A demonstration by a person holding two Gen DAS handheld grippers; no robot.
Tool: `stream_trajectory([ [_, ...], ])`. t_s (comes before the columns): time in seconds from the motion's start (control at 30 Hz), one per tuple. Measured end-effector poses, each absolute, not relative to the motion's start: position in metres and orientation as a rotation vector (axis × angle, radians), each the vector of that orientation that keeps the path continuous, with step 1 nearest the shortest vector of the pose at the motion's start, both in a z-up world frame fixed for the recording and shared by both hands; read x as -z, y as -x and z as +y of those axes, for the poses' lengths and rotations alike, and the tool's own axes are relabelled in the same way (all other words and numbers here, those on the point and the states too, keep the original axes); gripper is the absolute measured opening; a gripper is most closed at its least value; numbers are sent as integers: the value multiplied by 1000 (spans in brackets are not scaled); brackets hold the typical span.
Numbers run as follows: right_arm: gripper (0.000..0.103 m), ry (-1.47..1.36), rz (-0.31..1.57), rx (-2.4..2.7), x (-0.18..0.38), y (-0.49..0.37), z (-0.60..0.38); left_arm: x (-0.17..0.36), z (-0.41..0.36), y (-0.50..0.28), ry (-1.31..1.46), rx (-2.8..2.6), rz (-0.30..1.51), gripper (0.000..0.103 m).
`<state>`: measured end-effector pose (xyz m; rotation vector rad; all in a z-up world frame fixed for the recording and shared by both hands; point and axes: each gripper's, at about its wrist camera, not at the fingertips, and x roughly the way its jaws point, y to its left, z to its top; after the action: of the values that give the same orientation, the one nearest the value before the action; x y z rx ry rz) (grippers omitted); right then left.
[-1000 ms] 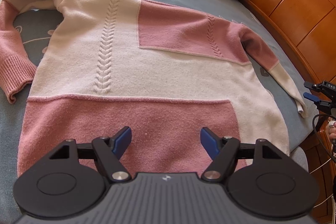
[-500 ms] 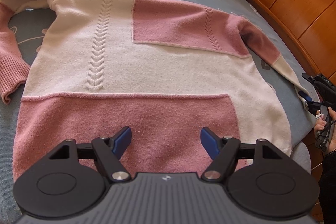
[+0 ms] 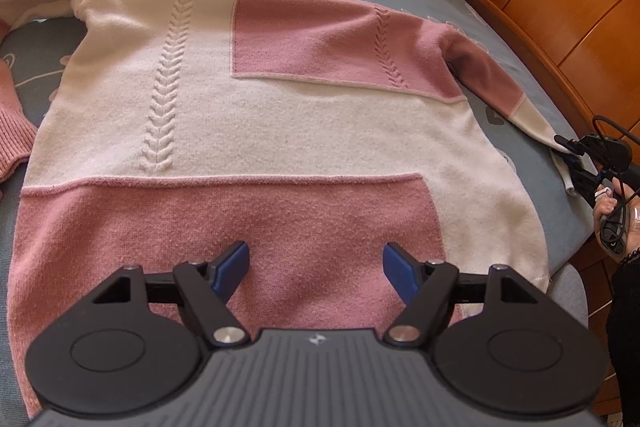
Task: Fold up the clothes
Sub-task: 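Pull the cream sleeve cuff outward with the right gripper to straighten it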
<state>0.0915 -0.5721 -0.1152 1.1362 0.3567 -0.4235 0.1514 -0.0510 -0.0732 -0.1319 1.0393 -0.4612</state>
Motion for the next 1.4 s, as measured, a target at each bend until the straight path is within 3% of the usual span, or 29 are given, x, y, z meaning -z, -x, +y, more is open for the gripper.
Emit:
stream_trajectory([
  [0.27,14,-832,233,403,37,-82,-579,73,-50,-150,136,465,1036,74],
  [0.37,14,-805,297,433,45,-72,-582,74,-50,-150,136,470,1035,73],
  [0.53,31,-999,430,458,102,-51,-601,74,-50,-149,135,475,1034,74],
  [0.87,50,-1179,262,434,138,-49,-611,73,-58,-150,98,457,1047,75],
  [0.97,45,-1178,246,435,137,-61,-619,73,-61,-152,83,450,1054,75],
  [1.03,9,-1134,296,434,133,-73,-624,73,-64,-154,74,447,1057,76],
  [1.4,10,-775,378,394,56,-153,-684,68,-96,-172,35,471,1066,76],
])
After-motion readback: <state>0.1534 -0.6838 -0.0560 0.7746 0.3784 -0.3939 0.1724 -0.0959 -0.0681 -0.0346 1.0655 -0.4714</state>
